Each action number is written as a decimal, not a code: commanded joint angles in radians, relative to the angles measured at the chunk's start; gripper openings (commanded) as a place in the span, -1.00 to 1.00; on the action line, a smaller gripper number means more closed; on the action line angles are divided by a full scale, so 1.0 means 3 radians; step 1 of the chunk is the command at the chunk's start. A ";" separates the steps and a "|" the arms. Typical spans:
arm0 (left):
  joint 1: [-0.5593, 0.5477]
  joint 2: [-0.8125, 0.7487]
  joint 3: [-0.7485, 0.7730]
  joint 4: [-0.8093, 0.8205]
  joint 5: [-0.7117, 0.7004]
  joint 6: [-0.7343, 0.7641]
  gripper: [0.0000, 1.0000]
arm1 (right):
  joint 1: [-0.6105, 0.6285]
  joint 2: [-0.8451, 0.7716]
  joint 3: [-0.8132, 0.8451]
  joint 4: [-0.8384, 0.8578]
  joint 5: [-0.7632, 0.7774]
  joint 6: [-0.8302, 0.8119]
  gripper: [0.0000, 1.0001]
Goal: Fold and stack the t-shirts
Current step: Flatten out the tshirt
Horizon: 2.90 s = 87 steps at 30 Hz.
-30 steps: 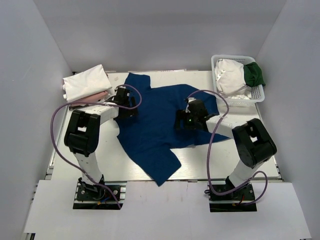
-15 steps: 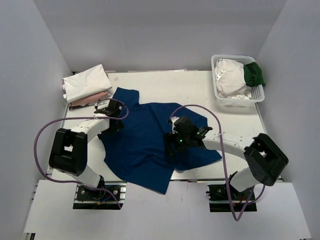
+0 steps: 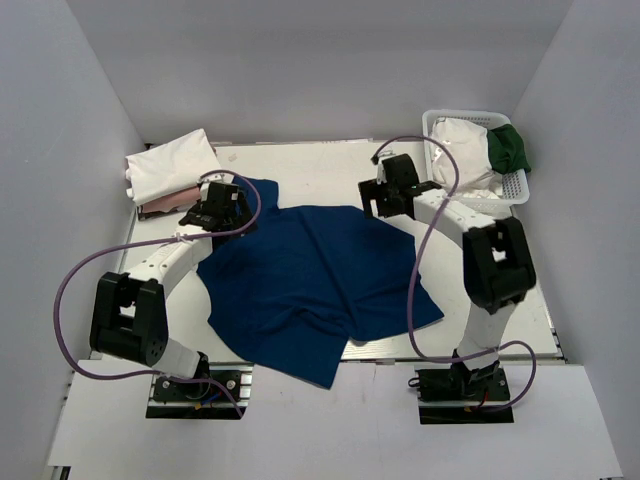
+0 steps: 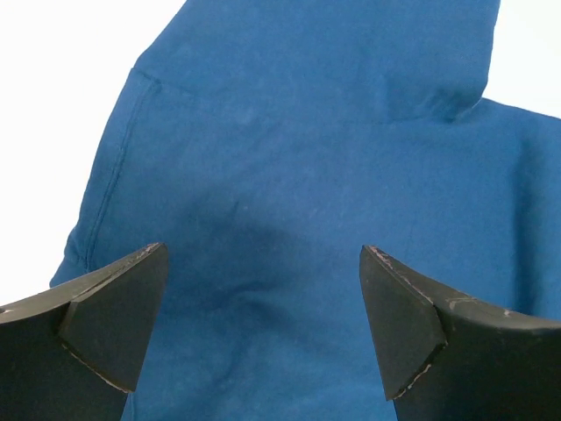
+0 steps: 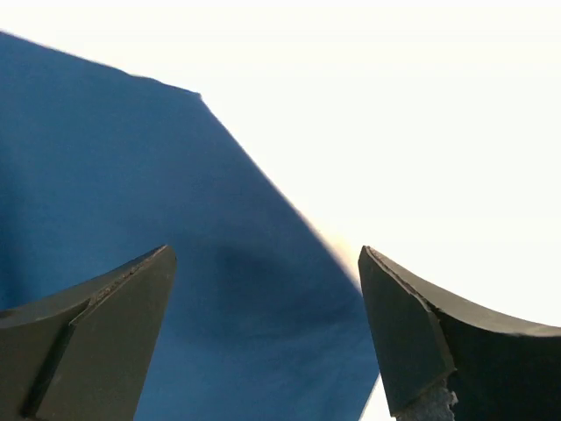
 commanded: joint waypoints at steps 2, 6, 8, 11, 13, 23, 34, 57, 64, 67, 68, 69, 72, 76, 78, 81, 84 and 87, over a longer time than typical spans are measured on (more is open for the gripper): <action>-0.0001 0.0059 -0.0124 0.0107 0.0123 0.0109 1.00 | -0.0058 0.0457 0.0417 -0.0309 -0.0165 -0.0850 0.81; -0.0001 0.0191 -0.0088 0.0071 0.0123 0.0078 1.00 | -0.0191 0.0789 0.0633 -0.0463 -0.0119 -0.0840 0.81; -0.0001 0.0243 -0.0058 0.0036 0.0123 0.0078 1.00 | -0.0227 0.0867 0.0700 -0.0574 -0.0088 -0.0754 0.71; -0.0001 0.0314 -0.0057 0.0000 0.0092 0.0078 1.00 | -0.0258 0.1015 0.0746 -0.0646 -0.0063 -0.0692 0.58; -0.0001 0.0345 -0.0057 0.0000 0.0092 0.0078 1.00 | -0.0288 0.1077 0.0741 -0.0601 -0.0119 -0.0676 0.17; -0.0001 0.0416 0.0009 -0.0031 0.0061 0.0078 1.00 | -0.0289 0.0796 0.0858 -0.0621 0.0314 -0.0600 -1.00; -0.0063 0.0381 -0.0022 0.0000 0.0092 -0.0019 1.00 | 0.0682 0.0396 0.0496 -0.1203 0.1307 0.0171 -1.00; -0.0032 0.0508 0.0009 -0.0062 -0.0025 -0.0147 1.00 | 0.1691 -0.0401 -0.0420 -0.0156 0.0450 0.1021 0.53; -0.0032 0.0631 0.0039 -0.0097 -0.0066 -0.0177 1.00 | 0.1149 -0.0299 -0.0343 -0.0135 -0.0180 0.1006 0.53; -0.0032 0.0713 0.0070 -0.0097 -0.0066 -0.0177 1.00 | 0.1026 -0.0141 -0.0277 -0.0227 -0.0247 0.0985 0.51; -0.0032 0.0713 0.0070 -0.0097 -0.0066 -0.0177 1.00 | 0.1011 -0.0079 -0.0256 -0.0283 -0.0292 0.0996 0.46; -0.0032 0.0748 0.0101 -0.0133 -0.0102 -0.0177 1.00 | 0.0970 -0.0028 -0.0241 -0.0294 -0.0298 0.0996 0.40; -0.0032 0.0779 0.0101 -0.0133 -0.0102 -0.0177 1.00 | 0.0934 0.0018 -0.0272 -0.0263 -0.0584 0.1006 0.36; -0.0032 0.0810 0.0131 -0.0133 -0.0102 -0.0177 1.00 | 0.0903 0.0064 -0.0343 -0.0228 -0.0839 0.0960 -0.43; -0.0032 0.0841 0.0132 -0.0133 -0.0102 -0.0177 1.00 | 0.0898 0.0009 -0.0394 -0.0222 -0.0774 0.0995 -1.00; -0.0032 0.0877 0.0132 -0.0164 -0.0133 -0.0208 1.00 | 0.0837 -0.0150 -0.0450 -0.0212 -0.0478 0.1032 -1.00; -0.0032 0.0912 0.0162 -0.0164 -0.0164 -0.0208 1.00 | 0.0750 -0.0334 -0.0420 -0.0176 -0.0350 0.1006 -1.00; -0.0032 0.0979 0.0193 -0.0225 -0.0194 -0.0208 1.00 | 0.0648 -0.0447 -0.0394 -0.0191 -0.0054 0.0965 -1.00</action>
